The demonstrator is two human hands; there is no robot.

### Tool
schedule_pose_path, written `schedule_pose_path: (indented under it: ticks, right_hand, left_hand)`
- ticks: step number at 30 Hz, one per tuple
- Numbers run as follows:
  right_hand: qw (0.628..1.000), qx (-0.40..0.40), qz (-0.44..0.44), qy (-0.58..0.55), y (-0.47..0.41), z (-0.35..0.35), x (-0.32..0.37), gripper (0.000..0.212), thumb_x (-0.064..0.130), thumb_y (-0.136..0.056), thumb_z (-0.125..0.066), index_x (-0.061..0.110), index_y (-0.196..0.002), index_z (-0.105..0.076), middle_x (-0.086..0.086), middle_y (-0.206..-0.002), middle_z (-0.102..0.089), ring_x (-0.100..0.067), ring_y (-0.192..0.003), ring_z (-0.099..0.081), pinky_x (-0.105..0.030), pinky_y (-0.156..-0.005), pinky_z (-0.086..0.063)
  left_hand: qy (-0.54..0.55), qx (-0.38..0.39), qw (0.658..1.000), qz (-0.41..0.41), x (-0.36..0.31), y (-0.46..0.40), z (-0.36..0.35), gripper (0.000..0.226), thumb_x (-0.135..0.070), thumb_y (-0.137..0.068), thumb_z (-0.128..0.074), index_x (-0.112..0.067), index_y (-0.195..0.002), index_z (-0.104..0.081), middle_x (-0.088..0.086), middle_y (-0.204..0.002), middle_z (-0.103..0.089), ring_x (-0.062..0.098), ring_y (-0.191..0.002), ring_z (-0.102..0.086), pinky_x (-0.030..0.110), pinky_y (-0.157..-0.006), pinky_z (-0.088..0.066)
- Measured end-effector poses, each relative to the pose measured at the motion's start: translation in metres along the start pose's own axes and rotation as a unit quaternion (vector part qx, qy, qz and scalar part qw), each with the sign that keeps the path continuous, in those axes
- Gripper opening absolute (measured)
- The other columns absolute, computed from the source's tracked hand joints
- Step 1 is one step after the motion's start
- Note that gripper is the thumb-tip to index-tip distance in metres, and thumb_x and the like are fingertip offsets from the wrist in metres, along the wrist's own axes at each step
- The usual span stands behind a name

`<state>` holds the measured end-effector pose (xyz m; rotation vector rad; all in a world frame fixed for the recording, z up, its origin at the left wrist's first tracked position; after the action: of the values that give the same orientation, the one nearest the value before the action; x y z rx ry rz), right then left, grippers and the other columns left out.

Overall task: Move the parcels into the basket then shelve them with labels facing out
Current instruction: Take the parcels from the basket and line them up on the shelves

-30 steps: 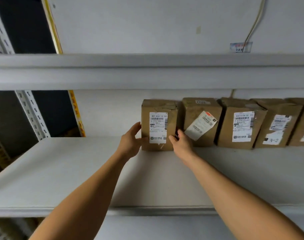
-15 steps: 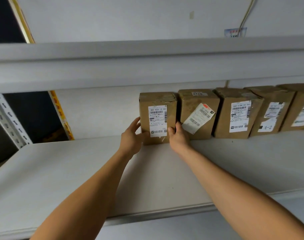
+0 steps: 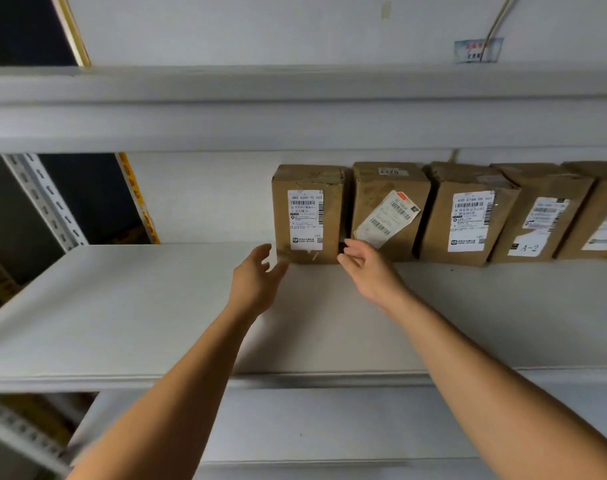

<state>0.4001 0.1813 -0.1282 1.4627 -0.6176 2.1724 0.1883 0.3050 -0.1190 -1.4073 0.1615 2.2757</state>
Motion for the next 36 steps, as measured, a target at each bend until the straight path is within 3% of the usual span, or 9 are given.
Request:
schedule_pose_path:
  ticks: [4,10,14,18,22,25,28,33,36]
  right_hand:
    - [0.998,0.003,0.042,0.039,0.041,0.032,-0.010,0.036,0.022,-0.101,-0.070,0.014,-0.136,-0.065,-0.004,-0.127,-0.072,-0.015,-0.120,-0.068,-0.037,-0.113,-0.049]
    - [0.996,-0.034,0.060,0.051,0.116,0.089,-0.022,0.034,0.020,-0.101,-0.070,0.015,-0.135,-0.067,0.004,-0.127,-0.072,-0.005,-0.116,-0.068,-0.027,-0.105,-0.053]
    - [0.994,-0.088,0.046,0.055,0.176,0.133,-0.035,0.032,0.021,-0.101,-0.071,0.021,-0.132,-0.069,0.011,-0.126,-0.072,-0.001,-0.117,-0.068,-0.032,-0.106,-0.055]
    - [0.986,-0.150,-0.004,0.072,0.252,0.171,-0.051,0.033,0.023,-0.101,-0.070,0.023,-0.134,-0.068,0.010,-0.126,-0.073,0.001,-0.113,-0.068,-0.034,-0.101,-0.058]
    - [0.976,-0.181,-0.087,0.086,0.341,0.199,-0.080,0.035,0.029,-0.104,-0.066,0.028,-0.139,-0.064,0.013,-0.131,-0.068,0.005,-0.116,-0.064,-0.010,-0.094,-0.050]
    - [0.961,-0.220,-0.140,0.094,0.406,0.219,-0.100,0.035,0.027,-0.103,-0.067,0.026,-0.139,-0.064,0.013,-0.130,-0.069,0.002,-0.118,-0.064,-0.010,-0.098,-0.050]
    - [0.945,-0.252,-0.189,0.093,0.472,0.238,-0.117,0.036,0.025,-0.104,-0.066,0.023,-0.140,-0.064,0.011,-0.132,-0.069,0.000,-0.121,-0.062,0.001,-0.091,-0.044]
    - [0.907,-0.333,-0.236,0.108,0.569,0.283,-0.142,0.034,0.025,-0.103,-0.068,0.021,-0.137,-0.066,0.008,-0.129,-0.072,0.000,-0.118,-0.064,0.002,-0.093,-0.042]
    - [0.886,-0.369,-0.266,0.086,0.629,0.306,-0.164,0.033,0.032,-0.103,-0.067,0.026,-0.136,-0.066,0.014,-0.129,-0.069,0.003,-0.121,-0.063,-0.012,-0.100,-0.050]
  left_hand:
    - [-0.036,-0.008,0.999,-0.038,-0.014,0.049,-0.013,0.051,-0.032,-0.099,-0.073,-0.017,-0.147,-0.059,-0.001,-0.141,-0.068,0.017,-0.124,-0.067,0.023,-0.097,-0.048]
    - [-0.053,0.027,0.993,-0.098,-0.055,0.107,-0.053,0.048,-0.033,-0.101,-0.071,-0.021,-0.146,-0.060,-0.003,-0.139,-0.069,0.014,-0.125,-0.066,0.022,-0.099,-0.047]
    - [-0.043,0.089,0.983,-0.152,-0.087,0.146,-0.093,0.050,-0.036,-0.101,-0.069,-0.024,-0.149,-0.058,-0.005,-0.143,-0.066,0.013,-0.128,-0.063,0.024,-0.103,-0.050]
    - [-0.023,0.155,0.967,-0.202,-0.107,0.194,-0.134,0.049,-0.035,-0.101,-0.070,-0.024,-0.148,-0.060,-0.006,-0.143,-0.066,0.014,-0.127,-0.065,0.022,-0.102,-0.050]
    - [-0.006,0.228,0.947,-0.227,-0.108,0.256,-0.174,0.046,-0.034,-0.102,-0.069,-0.022,-0.146,-0.062,-0.006,-0.141,-0.067,0.013,-0.123,-0.065,0.008,-0.095,-0.045]
    - [-0.008,0.275,0.931,-0.238,-0.107,0.304,-0.209,0.046,-0.035,-0.102,-0.068,-0.022,-0.146,-0.062,-0.006,-0.142,-0.066,0.015,-0.126,-0.064,0.019,-0.100,-0.048]
    - [-0.009,0.334,0.912,-0.237,-0.110,0.353,-0.244,0.046,-0.036,-0.103,-0.067,-0.027,-0.147,-0.060,-0.010,-0.144,-0.065,0.014,-0.129,-0.063,0.022,-0.104,-0.047]
    - [-0.032,0.401,0.877,-0.263,-0.126,0.428,-0.307,0.045,-0.032,-0.101,-0.070,-0.020,-0.144,-0.064,-0.004,-0.138,-0.070,0.012,-0.123,-0.066,-0.002,-0.097,-0.037]
    - [-0.037,0.452,0.853,-0.256,-0.139,0.481,-0.350,0.047,-0.036,-0.101,-0.070,-0.025,-0.146,-0.062,-0.010,-0.142,-0.066,0.008,-0.126,-0.062,0.009,-0.103,-0.039]
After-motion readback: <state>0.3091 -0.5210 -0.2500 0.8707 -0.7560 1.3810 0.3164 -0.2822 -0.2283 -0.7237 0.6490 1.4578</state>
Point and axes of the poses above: each hand's wrist, its own y-axis away from the middle knuckle, its own z-axis out of the back of the hand, x = y × z, the point moved 8 cm from there along -y, towards the middle knuckle
